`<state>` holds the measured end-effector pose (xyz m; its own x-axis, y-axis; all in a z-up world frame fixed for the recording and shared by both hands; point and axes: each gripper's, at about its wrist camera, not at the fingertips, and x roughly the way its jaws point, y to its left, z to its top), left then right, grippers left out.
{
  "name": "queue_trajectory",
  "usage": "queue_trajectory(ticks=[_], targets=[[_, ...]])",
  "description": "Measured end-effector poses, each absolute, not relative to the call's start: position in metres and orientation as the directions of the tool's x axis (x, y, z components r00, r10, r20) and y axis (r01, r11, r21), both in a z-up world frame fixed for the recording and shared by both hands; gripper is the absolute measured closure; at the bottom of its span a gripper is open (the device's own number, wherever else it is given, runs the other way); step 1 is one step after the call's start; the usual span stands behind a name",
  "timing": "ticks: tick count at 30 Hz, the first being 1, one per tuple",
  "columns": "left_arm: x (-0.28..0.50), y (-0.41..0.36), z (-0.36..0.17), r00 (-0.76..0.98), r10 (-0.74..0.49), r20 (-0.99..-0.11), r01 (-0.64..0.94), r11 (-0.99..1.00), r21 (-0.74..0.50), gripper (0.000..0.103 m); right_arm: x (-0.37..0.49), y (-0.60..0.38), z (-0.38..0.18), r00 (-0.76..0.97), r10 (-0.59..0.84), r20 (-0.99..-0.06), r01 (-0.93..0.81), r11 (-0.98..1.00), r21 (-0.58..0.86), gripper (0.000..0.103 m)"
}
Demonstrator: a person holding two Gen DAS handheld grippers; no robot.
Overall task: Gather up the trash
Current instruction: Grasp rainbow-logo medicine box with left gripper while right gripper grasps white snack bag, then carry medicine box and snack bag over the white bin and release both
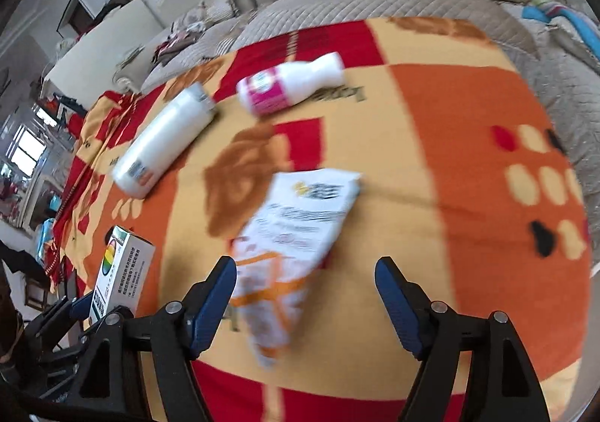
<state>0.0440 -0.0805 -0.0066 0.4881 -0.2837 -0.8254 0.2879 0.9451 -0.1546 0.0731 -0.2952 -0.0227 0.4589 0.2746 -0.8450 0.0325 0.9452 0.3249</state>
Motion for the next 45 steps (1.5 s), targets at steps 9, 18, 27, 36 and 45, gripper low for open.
queue_trajectory(ticks=[9,18,27,36,45], targets=[[0.041,-0.071,-0.011,0.484,-0.311,-0.818,0.276,0.941,-0.195,0.054,0.097,-0.249,-0.045,0.412,0.189,-0.891,0.036,0.974,0.222,0.017],[0.035,-0.091,-0.011,0.477,-0.347,-0.807,0.302,0.928,-0.220,0.054,0.055,-0.279,-0.022,0.512,0.203,-0.835,-0.064,0.978,0.198,0.045],[0.021,-0.136,-0.010,0.477,-0.351,-0.806,0.350,0.917,-0.192,0.054,0.005,-0.320,-0.010,0.526,0.226,-0.820,-0.061,0.972,0.228,0.045],[0.002,-0.181,-0.004,0.489,-0.356,-0.797,0.408,0.900,-0.152,0.054,-0.036,-0.350,-0.001,0.567,0.194,-0.801,-0.034,0.976,0.213,0.045],[-0.013,-0.237,0.001,0.459,-0.402,-0.792,0.487,0.860,-0.154,0.054,-0.071,-0.404,0.007,0.600,0.136,-0.788,0.054,0.976,0.210,0.045]])
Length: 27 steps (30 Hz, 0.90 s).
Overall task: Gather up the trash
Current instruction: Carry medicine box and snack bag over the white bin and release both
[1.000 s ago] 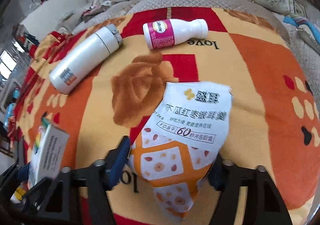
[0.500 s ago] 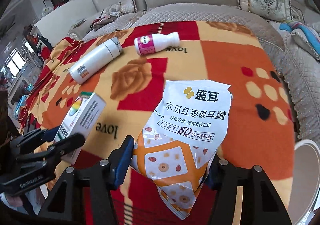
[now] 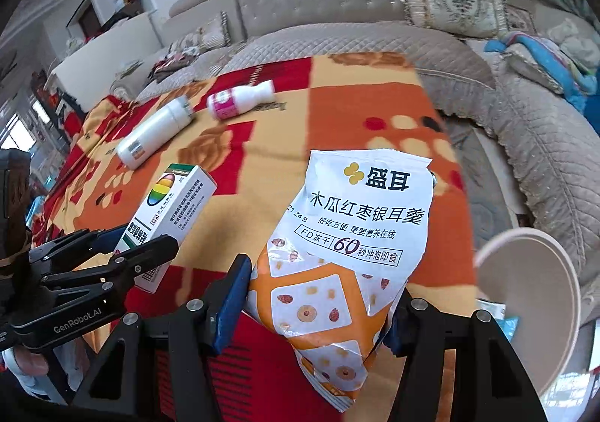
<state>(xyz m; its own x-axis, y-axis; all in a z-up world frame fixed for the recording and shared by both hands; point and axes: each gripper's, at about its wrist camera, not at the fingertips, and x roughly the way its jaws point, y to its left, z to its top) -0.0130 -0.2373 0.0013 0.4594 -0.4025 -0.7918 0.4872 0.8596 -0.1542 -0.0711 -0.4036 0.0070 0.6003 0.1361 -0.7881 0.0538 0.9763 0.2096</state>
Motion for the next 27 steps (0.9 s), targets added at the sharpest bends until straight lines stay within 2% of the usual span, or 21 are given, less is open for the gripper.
queue_trajectory(ticks=[16,27], targets=[[-0.049,-0.381,-0.010,0.289,-0.514,-0.807,0.669,0.712,-0.213,0.054,-0.146,-0.549,-0.023,0.563,-0.023,-0.826,0.341,0.917,0.206,0.044],[-0.068,-0.458,-0.030,0.197,-0.518,-0.832,0.733,0.642,-0.226,0.054,-0.173,-0.606,-0.058,0.517,-0.033,-0.855,0.447,0.862,0.237,0.044]])
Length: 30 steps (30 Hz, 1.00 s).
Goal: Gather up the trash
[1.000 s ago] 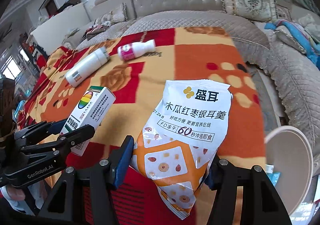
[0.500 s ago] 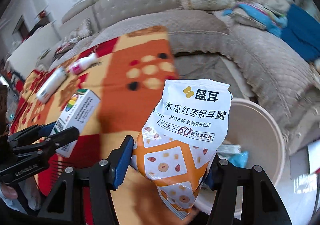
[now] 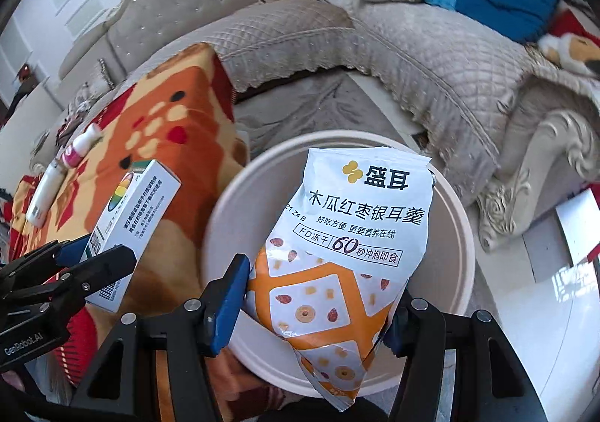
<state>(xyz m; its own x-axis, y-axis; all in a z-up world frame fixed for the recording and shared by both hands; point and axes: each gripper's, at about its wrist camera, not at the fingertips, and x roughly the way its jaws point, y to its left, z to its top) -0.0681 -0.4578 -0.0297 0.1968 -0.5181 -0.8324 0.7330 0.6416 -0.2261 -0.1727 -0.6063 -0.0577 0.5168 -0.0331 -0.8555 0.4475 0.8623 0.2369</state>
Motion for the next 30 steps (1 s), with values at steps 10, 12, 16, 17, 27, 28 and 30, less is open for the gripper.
queue_trajectory(ticks=[10,12,16,17,27,28,30], targets=[[-0.071,-0.480,-0.042,0.157,-0.516,-0.842,0.738,0.628,-0.247,0.054,-0.184,-0.625,-0.073,0.505,-0.025,-0.863,0.487,0.833,0.262,0.043],[-0.070,-0.479,-0.043,0.147,-0.522,-0.840,0.737,0.624,-0.259,0.053,-0.184,-0.628,-0.075,0.505,-0.014,-0.863,0.492,0.826,0.275,0.042],[-0.070,-0.483,-0.045,0.129,-0.525,-0.841,0.735,0.620,-0.274,0.046,-0.186,-0.633,-0.077,0.507,-0.008,-0.862,0.503,0.815,0.289,0.038],[-0.070,-0.483,-0.045,0.127,-0.528,-0.840,0.732,0.621,-0.280,0.041,-0.187,-0.634,-0.076,0.511,-0.005,-0.859,0.504,0.812,0.295,0.038],[-0.075,-0.477,-0.041,0.166,-0.515,-0.841,0.734,0.634,-0.244,0.040,-0.191,-0.628,-0.071,0.535,-0.007,-0.845,0.498,0.811,0.308,0.036],[-0.075,-0.476,-0.040,0.174,-0.514,-0.840,0.734,0.636,-0.237,0.040,-0.191,-0.627,-0.070,0.538,-0.009,-0.843,0.496,0.812,0.307,0.036],[-0.076,-0.473,-0.038,0.196,-0.509,-0.838,0.733,0.643,-0.219,0.040,-0.191,-0.623,-0.066,0.549,-0.015,-0.836,0.490,0.816,0.307,0.036]])
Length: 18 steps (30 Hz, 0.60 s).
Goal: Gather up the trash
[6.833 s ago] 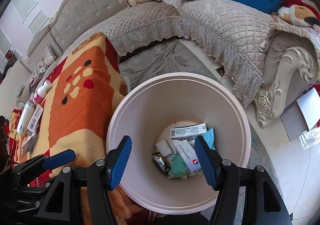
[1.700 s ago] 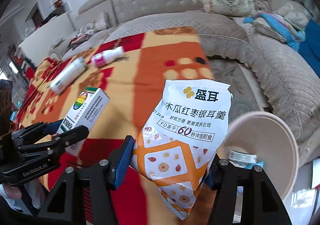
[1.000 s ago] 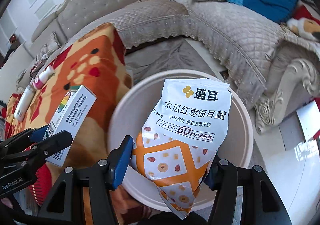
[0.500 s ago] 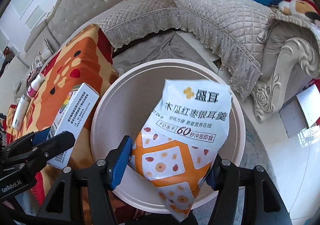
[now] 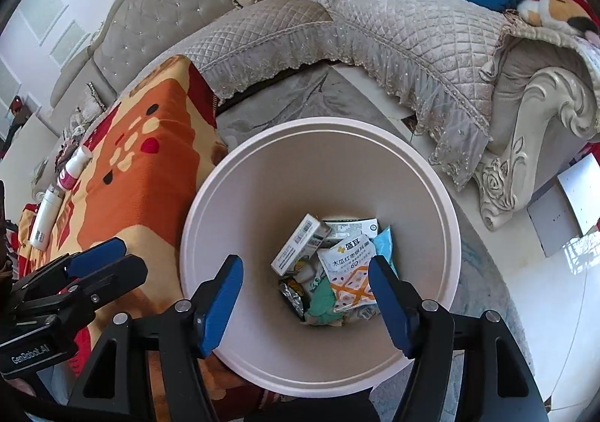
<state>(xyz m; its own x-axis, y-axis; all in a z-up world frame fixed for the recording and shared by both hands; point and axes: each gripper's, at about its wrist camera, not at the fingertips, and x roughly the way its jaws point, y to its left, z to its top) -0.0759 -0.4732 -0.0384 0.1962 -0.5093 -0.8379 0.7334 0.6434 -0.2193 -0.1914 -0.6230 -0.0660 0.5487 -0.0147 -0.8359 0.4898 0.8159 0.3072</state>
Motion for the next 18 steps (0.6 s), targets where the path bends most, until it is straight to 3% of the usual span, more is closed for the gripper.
queue_trajectory(ticks=[18], targets=[[-0.091,-0.429,-0.005,0.392,-0.538,-0.746,0.684,0.713,-0.155,0.040,-0.204,-0.577,-0.026,0.644,-0.143,-0.752,0.472,0.847,0.243,0.036]])
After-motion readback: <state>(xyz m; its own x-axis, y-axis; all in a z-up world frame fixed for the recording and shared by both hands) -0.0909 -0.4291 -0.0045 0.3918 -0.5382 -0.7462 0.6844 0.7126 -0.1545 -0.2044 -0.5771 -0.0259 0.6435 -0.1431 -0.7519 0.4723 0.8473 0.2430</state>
